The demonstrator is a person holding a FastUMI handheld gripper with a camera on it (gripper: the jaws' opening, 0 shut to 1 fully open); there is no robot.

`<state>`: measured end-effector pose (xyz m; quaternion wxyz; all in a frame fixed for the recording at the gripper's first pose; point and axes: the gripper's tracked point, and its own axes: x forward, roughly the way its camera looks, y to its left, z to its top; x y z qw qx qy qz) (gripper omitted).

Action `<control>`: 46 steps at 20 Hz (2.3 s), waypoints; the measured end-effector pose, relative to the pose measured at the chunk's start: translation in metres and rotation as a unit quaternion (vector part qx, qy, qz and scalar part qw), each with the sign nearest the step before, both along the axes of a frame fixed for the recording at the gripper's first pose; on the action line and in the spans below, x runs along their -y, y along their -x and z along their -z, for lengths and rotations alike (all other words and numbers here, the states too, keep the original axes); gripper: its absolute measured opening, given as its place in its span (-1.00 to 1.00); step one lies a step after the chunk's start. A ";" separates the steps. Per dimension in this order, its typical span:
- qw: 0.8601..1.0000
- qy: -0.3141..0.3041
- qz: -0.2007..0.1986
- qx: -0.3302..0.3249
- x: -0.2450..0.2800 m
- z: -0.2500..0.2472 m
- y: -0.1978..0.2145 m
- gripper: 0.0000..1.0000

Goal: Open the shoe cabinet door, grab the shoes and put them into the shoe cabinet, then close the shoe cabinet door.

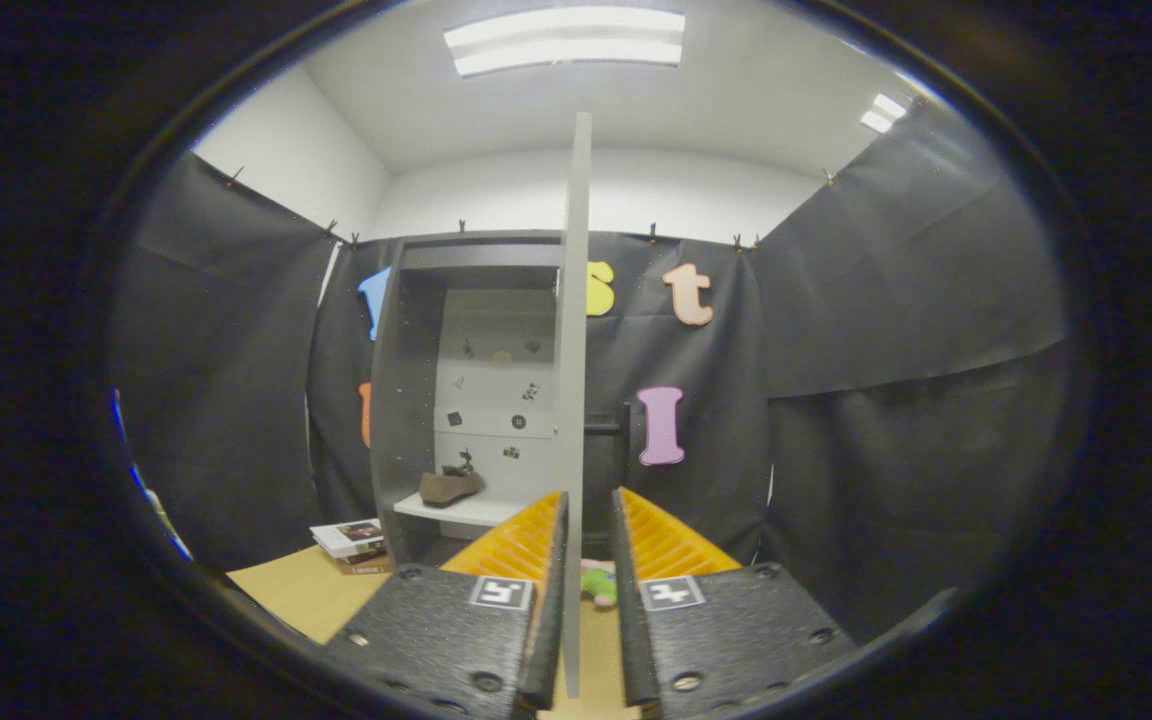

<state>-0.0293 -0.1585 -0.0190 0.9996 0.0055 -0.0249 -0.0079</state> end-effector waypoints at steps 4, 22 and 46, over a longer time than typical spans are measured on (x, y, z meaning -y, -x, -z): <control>1.000 0.021 -0.014 -0.006 -0.029 0.015 0.008 1.00; 0.989 0.003 -0.117 -0.095 -0.171 0.201 -0.073 1.00; 0.901 -0.060 -0.083 -0.421 -0.218 0.491 -0.220 -0.49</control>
